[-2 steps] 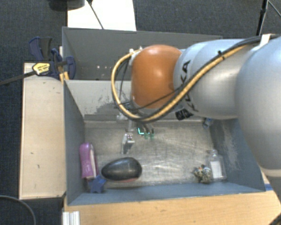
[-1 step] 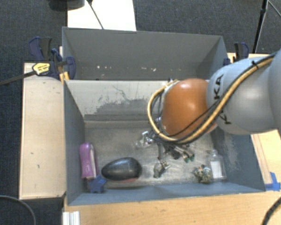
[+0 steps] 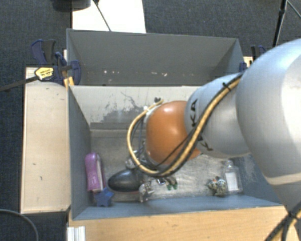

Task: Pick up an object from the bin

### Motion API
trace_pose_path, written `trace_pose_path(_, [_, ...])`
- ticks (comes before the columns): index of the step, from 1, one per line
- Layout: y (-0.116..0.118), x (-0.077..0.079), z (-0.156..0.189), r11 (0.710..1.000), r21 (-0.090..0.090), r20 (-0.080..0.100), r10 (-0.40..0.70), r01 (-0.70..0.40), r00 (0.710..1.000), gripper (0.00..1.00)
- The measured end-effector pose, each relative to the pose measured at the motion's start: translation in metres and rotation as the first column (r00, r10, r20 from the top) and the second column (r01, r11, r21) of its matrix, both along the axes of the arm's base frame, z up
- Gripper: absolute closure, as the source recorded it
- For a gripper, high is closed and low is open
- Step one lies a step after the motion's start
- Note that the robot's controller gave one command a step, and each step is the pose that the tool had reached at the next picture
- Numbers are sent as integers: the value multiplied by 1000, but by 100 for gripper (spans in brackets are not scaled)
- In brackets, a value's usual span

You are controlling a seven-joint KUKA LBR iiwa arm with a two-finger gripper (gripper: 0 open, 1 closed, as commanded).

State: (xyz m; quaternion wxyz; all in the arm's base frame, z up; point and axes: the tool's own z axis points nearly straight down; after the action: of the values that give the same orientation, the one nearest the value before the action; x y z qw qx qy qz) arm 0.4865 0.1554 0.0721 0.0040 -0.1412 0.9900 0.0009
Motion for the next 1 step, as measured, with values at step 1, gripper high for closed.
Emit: trace_pose_path(1, [-1, 1, 1, 1000, 0, 1, -7, 7, 1000, 100])
